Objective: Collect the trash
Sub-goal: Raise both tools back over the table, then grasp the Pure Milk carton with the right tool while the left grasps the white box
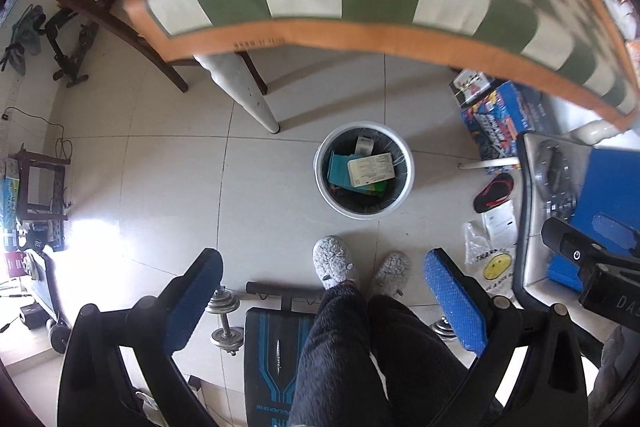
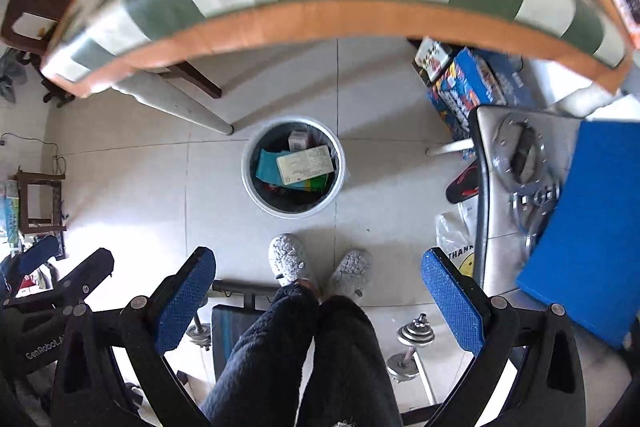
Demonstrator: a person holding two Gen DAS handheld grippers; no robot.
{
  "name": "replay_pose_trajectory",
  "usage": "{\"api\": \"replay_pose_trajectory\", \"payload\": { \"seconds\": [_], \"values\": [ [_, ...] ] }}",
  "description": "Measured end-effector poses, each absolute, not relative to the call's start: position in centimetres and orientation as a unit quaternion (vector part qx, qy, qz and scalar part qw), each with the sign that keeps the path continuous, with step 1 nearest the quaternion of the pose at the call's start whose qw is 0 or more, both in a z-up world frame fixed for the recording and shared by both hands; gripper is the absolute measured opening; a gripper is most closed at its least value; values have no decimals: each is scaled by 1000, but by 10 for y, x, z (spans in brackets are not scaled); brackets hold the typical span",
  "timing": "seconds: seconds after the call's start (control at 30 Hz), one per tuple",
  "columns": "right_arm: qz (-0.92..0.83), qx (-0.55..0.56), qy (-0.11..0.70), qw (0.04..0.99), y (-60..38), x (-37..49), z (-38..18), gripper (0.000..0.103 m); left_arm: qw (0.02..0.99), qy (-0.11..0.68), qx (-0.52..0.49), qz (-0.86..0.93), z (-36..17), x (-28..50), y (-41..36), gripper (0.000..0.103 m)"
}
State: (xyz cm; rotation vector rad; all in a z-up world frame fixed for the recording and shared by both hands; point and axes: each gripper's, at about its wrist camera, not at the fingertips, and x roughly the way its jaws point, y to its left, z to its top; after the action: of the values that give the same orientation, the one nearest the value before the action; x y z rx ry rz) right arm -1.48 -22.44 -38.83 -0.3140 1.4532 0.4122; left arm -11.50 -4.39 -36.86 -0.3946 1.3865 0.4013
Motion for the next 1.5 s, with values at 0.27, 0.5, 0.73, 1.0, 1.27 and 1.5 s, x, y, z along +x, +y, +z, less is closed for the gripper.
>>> {"api": "replay_pose_trajectory", "payload": {
  "seconds": [0.27, 0.5, 0.73, 1.0, 1.27, 1.5],
  "values": [
    [198, -117, 647, 727, -223, -14, -298, 103, 765, 591, -171, 189, -294, -101, -33, 103],
    [200, -65, 596, 775, -204, 30, -212, 103, 826, 506, -116, 221, -220, -35, 5, 103],
    [176, -35, 576, 797, -190, 116, -155, 103, 837, 484, -96, 236, -178, 71, 33, 103],
    [120, 28, 584, 802, -190, 296, -165, 103, 814, 498, -124, 271, -173, 232, 74, 103],
    [19, 84, 617, 782, -192, 514, -232, 103, 764, 541, -162, 311, -222, 385, 119, 103],
    [-21, 117, 653, 748, -173, 642, -305, 103, 723, 567, -216, 329, -270, 452, 162, 103]
  ]
}}
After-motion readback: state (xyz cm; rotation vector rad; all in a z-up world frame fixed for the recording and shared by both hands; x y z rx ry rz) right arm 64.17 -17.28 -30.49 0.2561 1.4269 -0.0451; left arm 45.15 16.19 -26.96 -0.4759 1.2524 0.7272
